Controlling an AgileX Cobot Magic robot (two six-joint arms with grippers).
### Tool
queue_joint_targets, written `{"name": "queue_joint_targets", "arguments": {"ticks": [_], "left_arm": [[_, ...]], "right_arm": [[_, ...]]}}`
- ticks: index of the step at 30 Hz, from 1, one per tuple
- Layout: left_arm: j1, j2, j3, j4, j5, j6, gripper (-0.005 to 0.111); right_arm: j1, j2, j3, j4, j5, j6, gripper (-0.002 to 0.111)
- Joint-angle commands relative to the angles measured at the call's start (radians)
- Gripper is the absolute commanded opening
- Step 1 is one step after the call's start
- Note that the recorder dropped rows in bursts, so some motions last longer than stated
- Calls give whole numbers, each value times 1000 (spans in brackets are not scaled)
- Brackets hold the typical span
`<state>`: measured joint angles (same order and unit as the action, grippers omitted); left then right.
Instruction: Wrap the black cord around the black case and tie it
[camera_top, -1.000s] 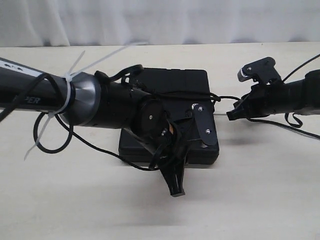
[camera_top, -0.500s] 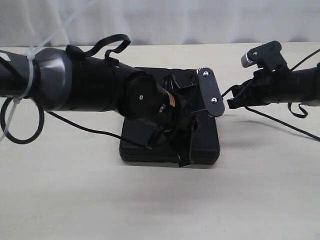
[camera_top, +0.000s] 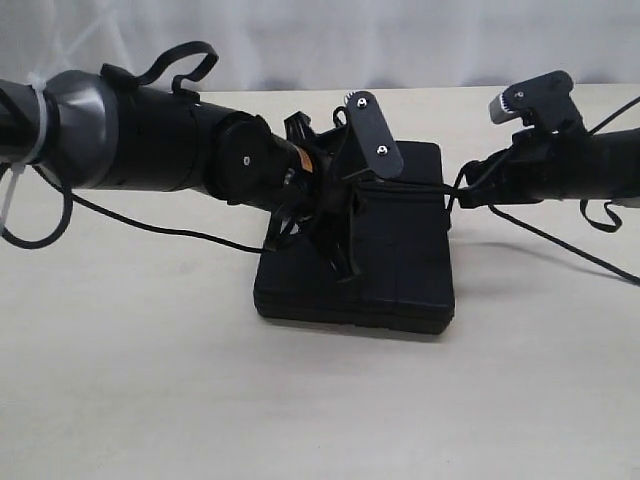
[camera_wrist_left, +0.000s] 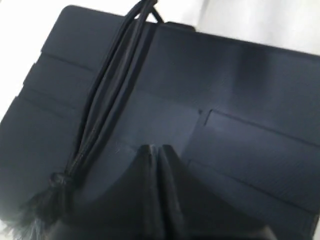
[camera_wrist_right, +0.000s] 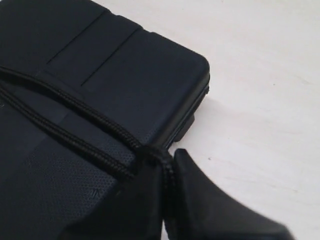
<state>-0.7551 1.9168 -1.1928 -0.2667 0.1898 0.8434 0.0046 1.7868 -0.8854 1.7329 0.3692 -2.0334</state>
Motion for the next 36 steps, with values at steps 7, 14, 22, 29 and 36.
{"name": "queue_joint_targets", "arguments": {"ticks": [7, 14, 22, 29, 36], "left_arm": [[12, 9, 4, -9, -9, -7, 0], [12, 9, 4, -7, -125, -7, 0], [12, -12, 4, -7, -232, -11, 0], [12, 22, 4, 2, -596, -15, 0], [12, 100, 4, 96, -587, -109, 0]], "right_arm": [[-1, -160, -9, 12, 246, -15, 4], [-1, -241, -41, 12, 295, -2, 4], [33, -155, -45, 12, 259, 4, 4], [139, -155, -76, 12, 161, -1, 4], [196, -155, -89, 12, -18, -18, 4]]}}
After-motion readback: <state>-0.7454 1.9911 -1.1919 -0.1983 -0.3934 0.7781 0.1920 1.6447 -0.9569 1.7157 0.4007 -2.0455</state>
